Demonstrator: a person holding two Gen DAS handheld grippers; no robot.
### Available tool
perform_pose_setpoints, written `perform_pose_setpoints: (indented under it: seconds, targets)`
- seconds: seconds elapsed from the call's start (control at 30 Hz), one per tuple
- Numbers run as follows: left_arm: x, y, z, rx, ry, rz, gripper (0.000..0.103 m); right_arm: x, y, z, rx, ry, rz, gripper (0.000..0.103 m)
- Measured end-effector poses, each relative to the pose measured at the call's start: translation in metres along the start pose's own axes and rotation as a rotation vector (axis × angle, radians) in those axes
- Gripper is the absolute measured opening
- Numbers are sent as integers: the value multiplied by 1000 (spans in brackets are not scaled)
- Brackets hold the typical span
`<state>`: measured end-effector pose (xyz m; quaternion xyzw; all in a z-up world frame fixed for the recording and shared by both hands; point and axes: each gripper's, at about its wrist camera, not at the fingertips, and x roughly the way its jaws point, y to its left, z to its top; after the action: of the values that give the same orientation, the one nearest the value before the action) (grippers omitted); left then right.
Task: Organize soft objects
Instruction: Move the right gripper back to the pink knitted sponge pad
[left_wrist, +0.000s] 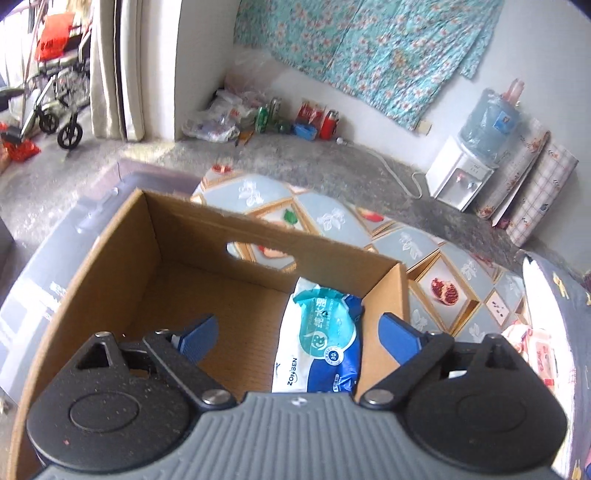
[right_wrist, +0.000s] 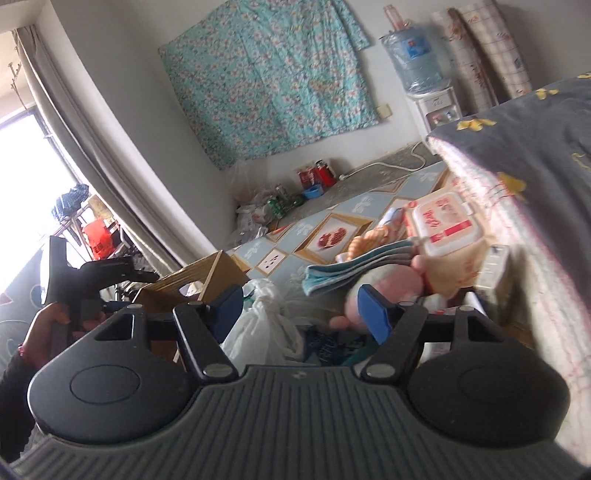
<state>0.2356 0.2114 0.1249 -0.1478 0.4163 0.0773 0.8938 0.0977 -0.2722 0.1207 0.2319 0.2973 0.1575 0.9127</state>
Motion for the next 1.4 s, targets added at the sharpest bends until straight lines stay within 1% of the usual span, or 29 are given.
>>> perform_pose_setpoints:
  seconds: [0.07,0.13,0.23,0.33,0.4,0.47,0.53,0.6,0.67,0.73,0.83,0.93,1.03,1.17,1.2,1.27,1.3,1.4]
  targets:
    - [-30,-9,-6,45,-61,-28,101,-29,-17,-10,26,-30,-33,70]
    - [-59,-20,-16,97,-113,-76,102,-50,-32,-23,67,-42,-50,70]
    - [-98,-38,-37,183,-141,-170,103,-74,-53,-48,151,-48,-48,70]
    - [-133,-61,-69,262,-156,-272,103,-84,-67,-75,240,-43,-11,70]
    - [-147,-77,-96,307,-148,-359,103,-84,-73,-94,298,-28,20,70]
    - [-154,-94,-121,339,-124,-437,103,-78,-76,-112,360,-1,53,70]
    - [-150,-112,-147,385,-91,-502,103,-68,-80,-126,410,25,69,70]
    - [-142,-128,-171,438,-80,-545,103,-57,-86,-140,458,43,82,70]
    - [-127,-141,-197,490,-85,-552,103,-48,-92,-149,502,58,92,68]
    - [-116,-153,-221,548,-128,-534,103,-35,-99,-154,555,76,103,67]
    - [-97,-170,-255,663,-185,-453,103,-19,-109,-163,603,106,103,63]
    - [-74,-186,-280,773,-191,-394,103,-1,-117,-167,644,149,105,61]
    - [-52,-197,-293,856,-173,-364,102,17,-123,-168,657,187,91,59]
    - [-29,-207,-298,915,-138,-356,100,36,-129,-169,677,218,86,54]
    - [-23,-210,-298,923,-120,-357,99,41,-130,-169,681,220,85,53]
    - [-12,-214,-296,933,-82,-361,99,48,-131,-168,686,221,69,50]
    - [-7,-215,-295,937,-59,-363,99,52,-132,-168,696,220,76,49]
    - [6,-218,-293,949,19,-378,99,58,-130,-166,702,212,79,48]
